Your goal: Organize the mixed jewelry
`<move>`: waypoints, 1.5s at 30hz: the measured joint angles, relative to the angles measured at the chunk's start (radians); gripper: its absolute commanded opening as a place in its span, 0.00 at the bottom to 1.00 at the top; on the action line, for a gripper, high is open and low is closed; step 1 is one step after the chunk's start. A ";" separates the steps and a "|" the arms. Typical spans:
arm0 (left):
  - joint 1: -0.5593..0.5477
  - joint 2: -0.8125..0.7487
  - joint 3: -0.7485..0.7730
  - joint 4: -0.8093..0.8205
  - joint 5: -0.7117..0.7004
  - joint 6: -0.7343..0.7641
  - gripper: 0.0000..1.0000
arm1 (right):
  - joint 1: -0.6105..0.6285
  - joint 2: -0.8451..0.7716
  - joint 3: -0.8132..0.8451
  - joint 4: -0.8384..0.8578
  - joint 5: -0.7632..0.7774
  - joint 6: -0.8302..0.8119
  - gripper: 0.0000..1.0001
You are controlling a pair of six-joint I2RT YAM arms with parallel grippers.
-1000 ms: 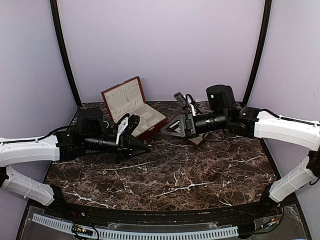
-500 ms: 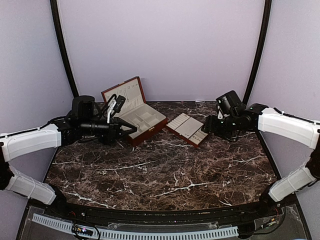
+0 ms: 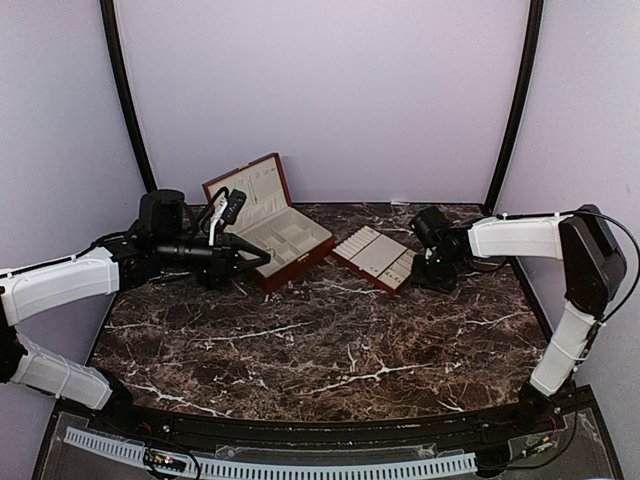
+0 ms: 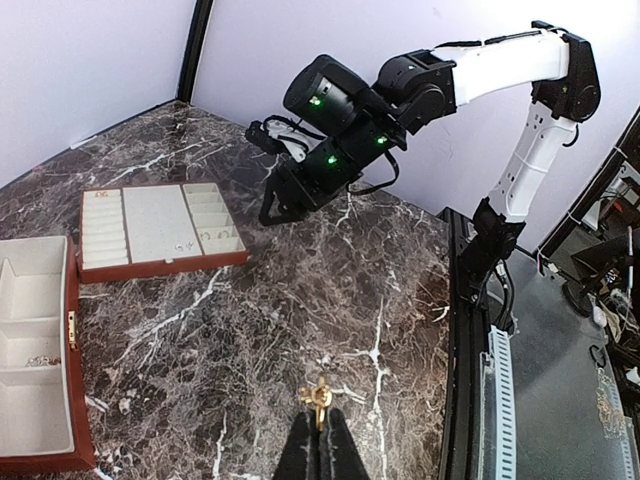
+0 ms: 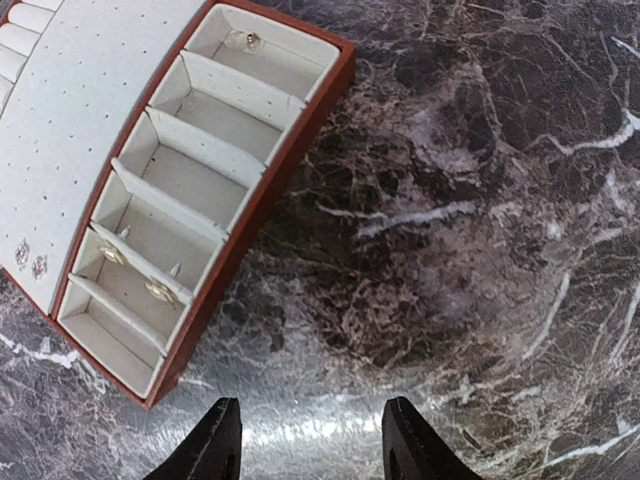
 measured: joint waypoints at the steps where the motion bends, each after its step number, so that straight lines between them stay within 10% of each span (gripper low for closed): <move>1: 0.000 -0.001 0.000 -0.001 0.000 0.002 0.00 | -0.002 0.016 0.009 0.003 -0.002 -0.007 0.49; 10: 0.000 -0.001 0.000 -0.010 -0.008 0.020 0.00 | -0.005 0.114 0.103 0.078 -0.032 -0.019 0.50; 29: 0.000 -0.001 0.000 -0.014 -0.023 0.048 0.00 | -0.008 0.206 0.153 0.099 -0.014 -0.035 0.04; 45: 0.000 -0.001 0.000 -0.018 -0.021 0.054 0.00 | 0.008 -0.041 -0.140 0.079 0.038 -0.101 0.00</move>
